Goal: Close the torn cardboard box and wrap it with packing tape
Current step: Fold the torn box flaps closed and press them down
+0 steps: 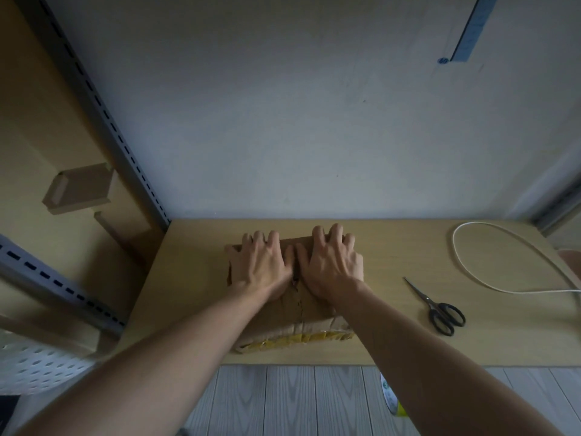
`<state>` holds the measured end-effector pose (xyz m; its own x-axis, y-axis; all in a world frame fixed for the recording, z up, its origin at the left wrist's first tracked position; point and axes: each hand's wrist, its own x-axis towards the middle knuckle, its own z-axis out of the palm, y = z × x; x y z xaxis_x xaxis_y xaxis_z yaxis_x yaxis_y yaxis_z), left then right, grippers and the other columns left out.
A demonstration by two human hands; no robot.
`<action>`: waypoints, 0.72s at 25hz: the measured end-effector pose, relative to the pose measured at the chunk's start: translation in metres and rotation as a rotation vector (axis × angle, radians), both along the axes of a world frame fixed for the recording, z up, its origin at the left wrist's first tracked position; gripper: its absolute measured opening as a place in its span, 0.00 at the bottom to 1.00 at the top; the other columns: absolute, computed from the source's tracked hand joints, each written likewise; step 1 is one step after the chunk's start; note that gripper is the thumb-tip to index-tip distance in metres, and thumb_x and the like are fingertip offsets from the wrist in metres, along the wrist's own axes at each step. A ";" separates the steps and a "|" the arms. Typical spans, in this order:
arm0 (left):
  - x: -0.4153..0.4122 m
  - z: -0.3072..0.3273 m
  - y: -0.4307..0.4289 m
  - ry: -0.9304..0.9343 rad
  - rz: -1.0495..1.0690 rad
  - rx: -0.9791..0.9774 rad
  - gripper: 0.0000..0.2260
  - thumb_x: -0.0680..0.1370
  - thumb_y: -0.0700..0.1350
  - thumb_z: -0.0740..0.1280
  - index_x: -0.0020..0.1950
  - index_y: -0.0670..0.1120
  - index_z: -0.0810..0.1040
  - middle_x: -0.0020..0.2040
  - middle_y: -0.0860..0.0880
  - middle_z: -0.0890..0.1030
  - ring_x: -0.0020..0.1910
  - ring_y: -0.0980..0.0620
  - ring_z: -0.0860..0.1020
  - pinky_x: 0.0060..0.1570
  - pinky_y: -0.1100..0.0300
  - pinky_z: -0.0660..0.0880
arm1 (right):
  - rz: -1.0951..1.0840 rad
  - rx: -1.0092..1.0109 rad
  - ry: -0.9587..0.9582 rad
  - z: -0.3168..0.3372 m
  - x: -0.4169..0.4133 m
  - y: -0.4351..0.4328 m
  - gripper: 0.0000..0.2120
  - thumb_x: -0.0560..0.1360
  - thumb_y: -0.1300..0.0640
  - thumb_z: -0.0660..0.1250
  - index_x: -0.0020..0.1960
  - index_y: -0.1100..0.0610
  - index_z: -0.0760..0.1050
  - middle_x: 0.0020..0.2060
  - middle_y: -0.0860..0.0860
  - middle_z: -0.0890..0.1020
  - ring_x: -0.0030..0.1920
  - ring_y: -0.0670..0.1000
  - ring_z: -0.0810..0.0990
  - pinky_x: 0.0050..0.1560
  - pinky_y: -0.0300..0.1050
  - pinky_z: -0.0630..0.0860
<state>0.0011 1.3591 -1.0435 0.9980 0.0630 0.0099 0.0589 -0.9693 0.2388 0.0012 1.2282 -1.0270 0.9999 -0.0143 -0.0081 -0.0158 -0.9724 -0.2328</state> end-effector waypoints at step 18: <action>0.007 0.006 0.047 -0.169 0.048 -0.389 0.08 0.83 0.41 0.62 0.56 0.41 0.80 0.53 0.40 0.83 0.52 0.39 0.79 0.48 0.52 0.71 | 0.223 0.017 -0.025 0.006 0.021 0.057 0.20 0.82 0.46 0.47 0.44 0.52 0.74 0.46 0.53 0.82 0.50 0.57 0.78 0.58 0.59 0.63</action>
